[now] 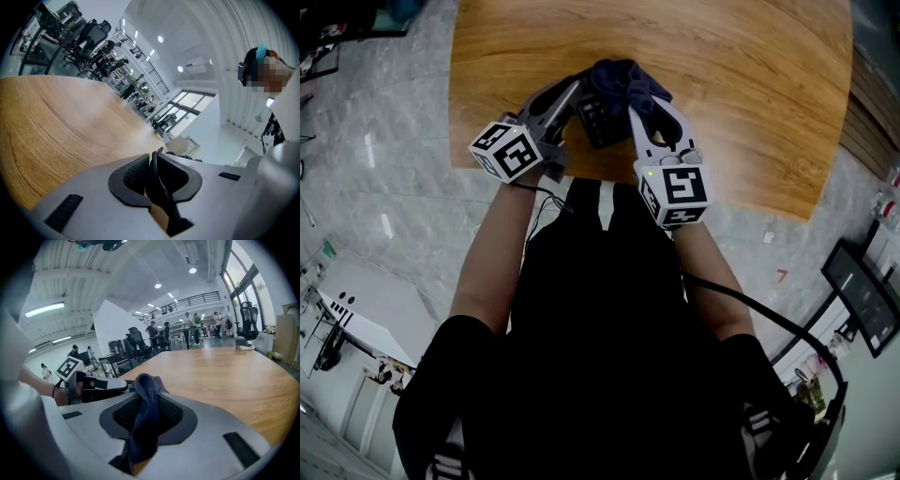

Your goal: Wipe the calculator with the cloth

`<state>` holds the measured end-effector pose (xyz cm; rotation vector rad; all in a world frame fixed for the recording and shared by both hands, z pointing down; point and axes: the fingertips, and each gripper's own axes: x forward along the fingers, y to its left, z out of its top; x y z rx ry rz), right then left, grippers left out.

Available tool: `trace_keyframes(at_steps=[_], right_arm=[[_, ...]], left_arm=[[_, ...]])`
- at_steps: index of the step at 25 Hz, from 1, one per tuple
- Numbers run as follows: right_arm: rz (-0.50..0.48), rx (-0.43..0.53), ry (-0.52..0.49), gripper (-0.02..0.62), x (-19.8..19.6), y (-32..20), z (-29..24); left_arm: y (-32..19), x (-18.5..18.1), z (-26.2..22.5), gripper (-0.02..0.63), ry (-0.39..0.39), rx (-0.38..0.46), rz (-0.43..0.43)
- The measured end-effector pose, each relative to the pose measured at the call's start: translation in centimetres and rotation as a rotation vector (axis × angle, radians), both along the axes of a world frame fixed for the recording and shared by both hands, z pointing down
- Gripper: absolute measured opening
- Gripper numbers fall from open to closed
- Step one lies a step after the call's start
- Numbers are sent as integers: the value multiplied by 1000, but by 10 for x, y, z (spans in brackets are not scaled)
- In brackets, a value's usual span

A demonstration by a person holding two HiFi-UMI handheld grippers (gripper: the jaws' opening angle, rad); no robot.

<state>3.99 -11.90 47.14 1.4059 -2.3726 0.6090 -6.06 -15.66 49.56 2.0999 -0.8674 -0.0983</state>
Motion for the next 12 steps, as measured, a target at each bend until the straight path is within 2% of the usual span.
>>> trace_keyframes(at_steps=[8,12], right_arm=[[-141,-41,-74,92,-50,50,-4],[-151,-44,-91,92,-53,59,-6]], left_arm=[[-6,-4,-11,61,45,9,-63],[-6,-4,-14,61,62,7,-62]])
